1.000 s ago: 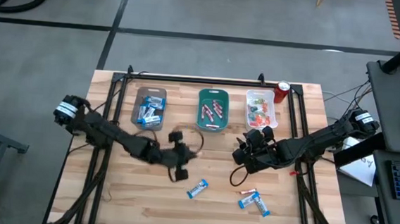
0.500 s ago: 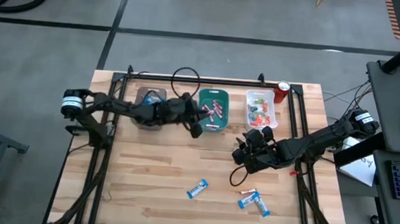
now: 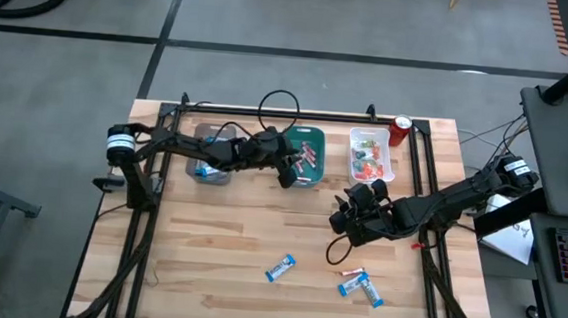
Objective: Sort candy
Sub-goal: Put the red candy into the blue bin
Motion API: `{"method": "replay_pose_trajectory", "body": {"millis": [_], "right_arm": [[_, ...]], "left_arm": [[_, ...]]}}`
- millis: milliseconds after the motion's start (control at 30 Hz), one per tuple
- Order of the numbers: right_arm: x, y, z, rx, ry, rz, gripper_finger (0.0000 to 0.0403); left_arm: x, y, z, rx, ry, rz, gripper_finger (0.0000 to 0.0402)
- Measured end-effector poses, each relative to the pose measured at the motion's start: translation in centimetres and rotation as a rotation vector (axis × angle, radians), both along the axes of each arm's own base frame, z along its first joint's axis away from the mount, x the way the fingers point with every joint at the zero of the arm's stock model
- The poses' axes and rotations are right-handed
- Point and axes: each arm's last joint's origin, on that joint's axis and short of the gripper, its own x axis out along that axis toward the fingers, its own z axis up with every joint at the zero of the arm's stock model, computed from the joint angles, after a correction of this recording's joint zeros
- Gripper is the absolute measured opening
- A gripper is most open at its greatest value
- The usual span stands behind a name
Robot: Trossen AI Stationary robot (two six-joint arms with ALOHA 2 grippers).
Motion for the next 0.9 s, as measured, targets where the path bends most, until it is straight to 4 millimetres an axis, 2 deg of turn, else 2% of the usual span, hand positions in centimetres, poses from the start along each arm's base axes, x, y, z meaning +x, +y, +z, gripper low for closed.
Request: {"method": "replay_pose_trajectory", "body": {"millis": [167, 333, 533, 733, 900], "right_arm": [[0.0, 0.0, 0.0, 0.001, 0.0, 0.001, 0.0146], [0.3, 0.2, 0.1, 0.047, -0.019, 0.022, 0.0146], [0.7, 1.0, 0.0, 0.257, 0.012, 0.155, 0.0146], [1.5, 3.0, -0.1, 0.451, 0.066, 0.513, 0.0142], [1.5, 5.4, -1.9, 0.507, 0.24, 0.632, 0.013]], "left_arm": [[-0.2, -0.1, 0.1, -0.007, 0.026, -0.003, 0.0126], [-0.4, -1.4, 0.4, -0.024, 0.051, -0.03, 0.0146], [0.1, -5.7, 1.2, -0.017, 0.03, -0.149, 0.0145], [-0.5, -10.4, 2.1, -0.015, 0.054, -0.278, 0.0136], [-1.7, -13.6, 2.5, 0.029, 0.118, -0.293, 0.0129]]}}
